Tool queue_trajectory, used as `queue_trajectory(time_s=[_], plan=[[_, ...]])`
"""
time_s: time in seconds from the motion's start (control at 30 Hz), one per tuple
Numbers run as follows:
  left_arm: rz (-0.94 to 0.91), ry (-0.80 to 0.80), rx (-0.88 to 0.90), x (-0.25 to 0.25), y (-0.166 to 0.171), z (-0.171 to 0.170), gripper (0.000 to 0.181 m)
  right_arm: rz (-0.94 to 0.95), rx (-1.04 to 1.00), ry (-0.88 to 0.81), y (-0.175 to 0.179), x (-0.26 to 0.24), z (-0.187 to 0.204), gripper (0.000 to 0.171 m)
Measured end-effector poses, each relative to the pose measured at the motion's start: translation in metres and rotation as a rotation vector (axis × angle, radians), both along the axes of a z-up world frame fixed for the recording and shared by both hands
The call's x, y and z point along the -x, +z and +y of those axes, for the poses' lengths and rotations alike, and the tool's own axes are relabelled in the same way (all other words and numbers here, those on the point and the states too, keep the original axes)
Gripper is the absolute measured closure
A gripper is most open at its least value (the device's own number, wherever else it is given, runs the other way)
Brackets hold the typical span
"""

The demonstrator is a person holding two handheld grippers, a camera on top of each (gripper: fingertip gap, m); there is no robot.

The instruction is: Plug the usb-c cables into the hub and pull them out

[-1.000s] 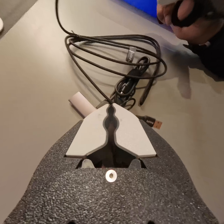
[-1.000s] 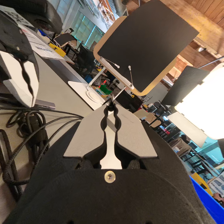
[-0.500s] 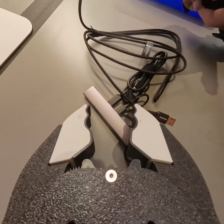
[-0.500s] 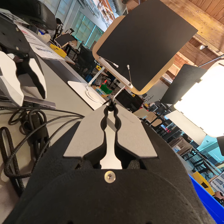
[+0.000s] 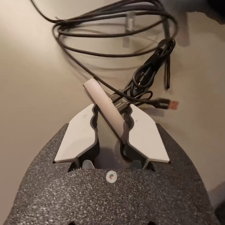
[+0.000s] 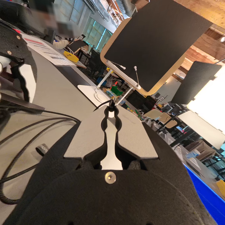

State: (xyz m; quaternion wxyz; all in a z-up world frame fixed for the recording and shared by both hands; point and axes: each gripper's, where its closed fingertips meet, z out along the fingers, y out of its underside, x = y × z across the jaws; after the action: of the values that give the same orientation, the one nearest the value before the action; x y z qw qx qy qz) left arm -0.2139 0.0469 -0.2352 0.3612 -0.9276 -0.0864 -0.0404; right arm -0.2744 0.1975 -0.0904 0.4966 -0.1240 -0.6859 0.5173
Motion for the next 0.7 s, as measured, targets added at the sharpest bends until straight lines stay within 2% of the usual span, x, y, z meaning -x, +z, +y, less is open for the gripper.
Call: queue_trajectory(time_s=[0.03,0.13,0.33,0.4,0.57,0.63,0.7], plan=[[-0.035,-0.065,-0.020,-0.015,0.001,-0.001,0.132,-0.022,0.005,0.022,-0.002,-0.001,-0.002,0.163],[-0.141,-0.178,-0.032,-0.044,0.004,-0.008,0.133,-0.100,0.022,0.100,-0.008,-0.006,-0.010,0.163],[-0.197,-0.146,-0.052,-0.043,0.007,-0.009,0.135,-0.104,0.018,0.104,-0.004,-0.006,-0.002,0.163],[-0.196,-0.151,-0.052,-0.043,0.007,-0.006,0.135,-0.051,0.026,0.037,0.006,-0.003,0.008,0.163],[-0.190,-0.167,-0.062,-0.044,0.007,-0.002,0.136,0.222,-0.038,-0.315,0.039,0.006,0.050,0.164],[-0.185,-0.162,-0.073,-0.042,0.008,-0.004,0.136,0.270,-0.129,-0.365,0.038,0.006,0.051,0.164],[-0.178,-0.154,-0.079,-0.040,0.008,-0.007,0.136,0.253,-0.208,-0.334,0.026,0.007,0.042,0.164]])
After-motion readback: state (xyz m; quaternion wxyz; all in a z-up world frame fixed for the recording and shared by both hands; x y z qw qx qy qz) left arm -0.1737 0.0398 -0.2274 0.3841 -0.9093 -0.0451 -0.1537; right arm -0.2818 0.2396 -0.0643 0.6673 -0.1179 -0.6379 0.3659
